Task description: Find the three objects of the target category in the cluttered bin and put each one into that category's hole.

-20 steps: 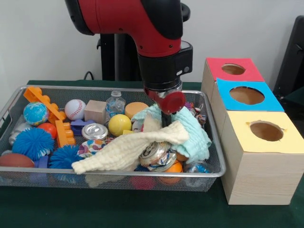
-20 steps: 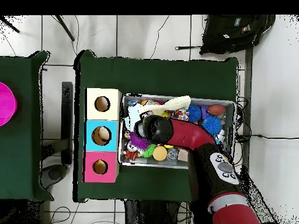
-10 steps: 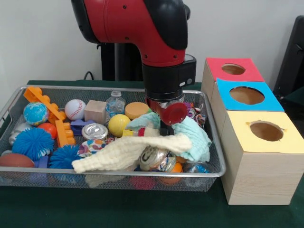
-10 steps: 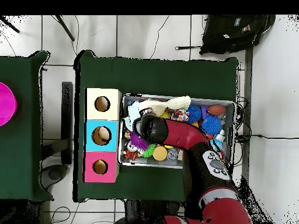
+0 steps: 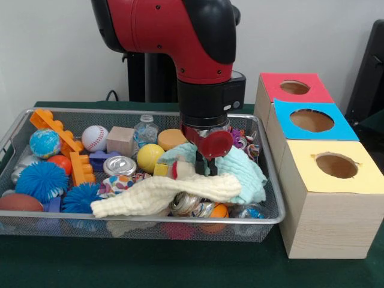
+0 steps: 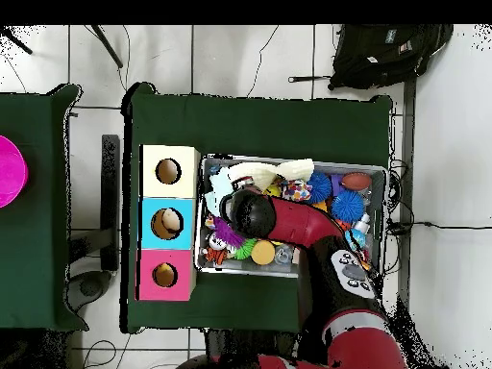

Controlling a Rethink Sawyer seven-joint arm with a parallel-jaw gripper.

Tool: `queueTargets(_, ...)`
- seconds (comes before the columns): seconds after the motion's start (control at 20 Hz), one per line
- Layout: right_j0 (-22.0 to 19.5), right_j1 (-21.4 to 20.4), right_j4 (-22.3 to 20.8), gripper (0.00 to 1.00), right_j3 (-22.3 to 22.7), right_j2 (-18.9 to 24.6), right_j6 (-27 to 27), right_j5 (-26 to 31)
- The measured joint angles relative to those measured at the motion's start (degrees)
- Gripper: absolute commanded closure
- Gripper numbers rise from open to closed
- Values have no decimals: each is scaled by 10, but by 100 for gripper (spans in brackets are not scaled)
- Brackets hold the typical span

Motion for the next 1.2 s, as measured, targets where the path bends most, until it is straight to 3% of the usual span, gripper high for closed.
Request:
queueTargets(0.5, -30, -10, -18, 0, 7, 2, 0, 0)
queueTargets(1.2, -135, -27, -170, 0, 11, 1, 0, 30)
